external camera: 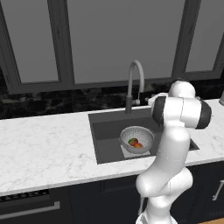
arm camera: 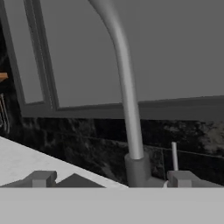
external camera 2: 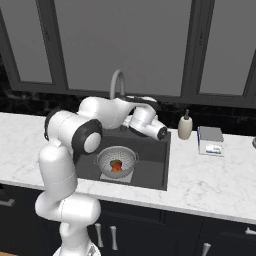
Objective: Put the colander in the sink, put the peach, mango in the colander, and turn on the sink faucet and pour water over the colander.
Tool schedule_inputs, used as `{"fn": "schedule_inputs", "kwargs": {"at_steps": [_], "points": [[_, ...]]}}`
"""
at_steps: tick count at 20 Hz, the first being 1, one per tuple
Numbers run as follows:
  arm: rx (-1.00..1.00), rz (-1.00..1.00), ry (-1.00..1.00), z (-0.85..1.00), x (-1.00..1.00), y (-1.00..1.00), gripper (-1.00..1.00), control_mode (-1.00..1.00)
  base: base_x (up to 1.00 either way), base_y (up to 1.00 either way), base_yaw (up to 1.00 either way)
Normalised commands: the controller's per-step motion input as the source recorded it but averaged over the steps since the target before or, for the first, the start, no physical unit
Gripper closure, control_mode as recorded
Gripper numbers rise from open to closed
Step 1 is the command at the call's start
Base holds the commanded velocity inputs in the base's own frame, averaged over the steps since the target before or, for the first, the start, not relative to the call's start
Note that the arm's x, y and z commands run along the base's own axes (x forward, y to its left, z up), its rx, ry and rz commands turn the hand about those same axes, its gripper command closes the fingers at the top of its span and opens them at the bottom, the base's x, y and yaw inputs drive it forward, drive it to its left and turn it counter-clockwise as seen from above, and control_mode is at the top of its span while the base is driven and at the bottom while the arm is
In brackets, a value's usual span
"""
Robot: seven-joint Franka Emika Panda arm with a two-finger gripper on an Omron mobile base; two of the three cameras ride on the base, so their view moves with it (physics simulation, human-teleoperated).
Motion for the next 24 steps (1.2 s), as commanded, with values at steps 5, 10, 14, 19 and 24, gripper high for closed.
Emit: {"fn": "schedule_inputs", "kwargs": {"at_steps": [5,10,14,19,24], "points": [[0.05,0.17,0.05,-0.02,0.45,-0.11,-1.0,-1.0,0.0,0.0,0.0],[0.01,0.12,0.0,-0.12,0.36,0.0,-1.0,-1.0,0.0,0.0,0.0],[0.0,-0.04,-0.1,-0.28,0.03,0.03,-1.0,-1.0,0.0,0.0,0.0],[0.0,-0.16,-0.14,-0.18,0.03,0.19,-1.0,-1.0,0.0,0.0,0.0],[0.0,-0.06,-0.05,-0.01,0.18,0.2,-1.0,-1.0,0.0,0.0,0.0]]}}
